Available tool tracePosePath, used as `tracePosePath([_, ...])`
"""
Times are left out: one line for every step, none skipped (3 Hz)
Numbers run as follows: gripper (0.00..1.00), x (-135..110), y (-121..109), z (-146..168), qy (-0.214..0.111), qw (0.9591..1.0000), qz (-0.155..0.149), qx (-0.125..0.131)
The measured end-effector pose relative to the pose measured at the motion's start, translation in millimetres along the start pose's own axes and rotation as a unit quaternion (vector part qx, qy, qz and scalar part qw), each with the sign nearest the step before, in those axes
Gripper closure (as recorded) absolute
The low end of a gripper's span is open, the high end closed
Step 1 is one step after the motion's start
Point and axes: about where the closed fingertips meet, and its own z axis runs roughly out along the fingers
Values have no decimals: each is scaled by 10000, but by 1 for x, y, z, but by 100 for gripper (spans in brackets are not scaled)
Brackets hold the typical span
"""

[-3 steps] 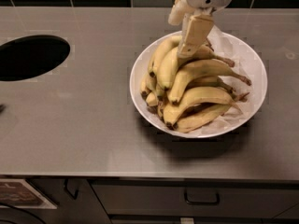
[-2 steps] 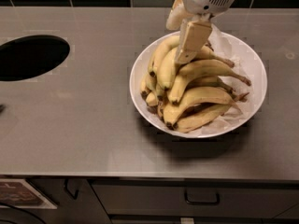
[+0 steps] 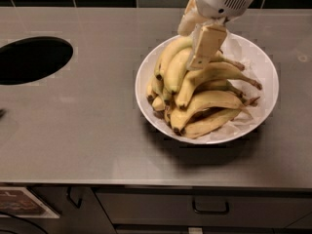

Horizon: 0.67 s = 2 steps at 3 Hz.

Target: Pick banana from white bowl

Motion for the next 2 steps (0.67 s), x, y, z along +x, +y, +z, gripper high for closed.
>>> tracePosePath([38,8,-2,2,-40,9998,117,-149])
tracePosePath([44,17,-5,4,-99,9993,246,-271])
